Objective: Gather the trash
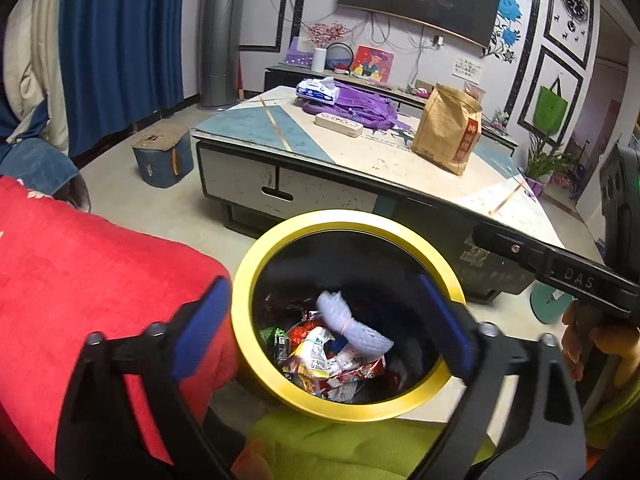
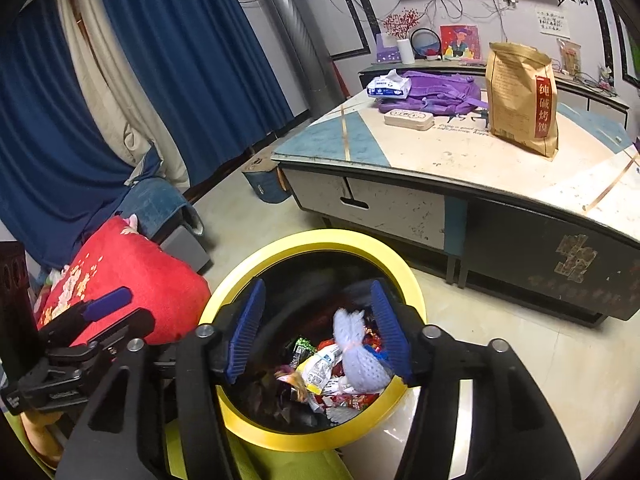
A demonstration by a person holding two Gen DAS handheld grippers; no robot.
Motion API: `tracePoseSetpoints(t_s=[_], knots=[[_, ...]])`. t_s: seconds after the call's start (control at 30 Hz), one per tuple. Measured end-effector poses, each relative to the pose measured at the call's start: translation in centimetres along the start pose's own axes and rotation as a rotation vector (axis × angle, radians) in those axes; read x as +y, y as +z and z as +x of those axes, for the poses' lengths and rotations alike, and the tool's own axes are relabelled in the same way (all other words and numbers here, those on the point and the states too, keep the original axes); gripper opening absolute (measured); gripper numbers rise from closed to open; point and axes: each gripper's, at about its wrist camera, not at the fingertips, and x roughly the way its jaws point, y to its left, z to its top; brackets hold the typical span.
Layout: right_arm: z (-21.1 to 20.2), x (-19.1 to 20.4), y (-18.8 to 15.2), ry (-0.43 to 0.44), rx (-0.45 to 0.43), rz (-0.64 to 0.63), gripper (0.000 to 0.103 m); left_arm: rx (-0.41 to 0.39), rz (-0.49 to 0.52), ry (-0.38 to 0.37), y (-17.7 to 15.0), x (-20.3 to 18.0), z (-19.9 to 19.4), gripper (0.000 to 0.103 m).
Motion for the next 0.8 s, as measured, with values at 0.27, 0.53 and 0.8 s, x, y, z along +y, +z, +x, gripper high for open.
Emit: tracePoseSetpoints(t_s=[0.27, 0.53, 0.8], knots=[[-2.4, 2.2, -0.1, -0.014, -0.066, -0.073, 0.092, -0.026, -0.052, 0.055, -0.2, 1.8, -2.5, 0.092], [-3.6, 6.4, -1.4, 0.005, -0.073, -0.194, 0.097, -0.044, -0.128, 0.127, -1.3, 5.4, -5.9, 0.092], [-4.0, 11.9, -3.0, 0.065, -0.077, -0.315, 0.097, -0.074, -0.190, 0.199, -3.1, 8.2, -9.8, 0.092]])
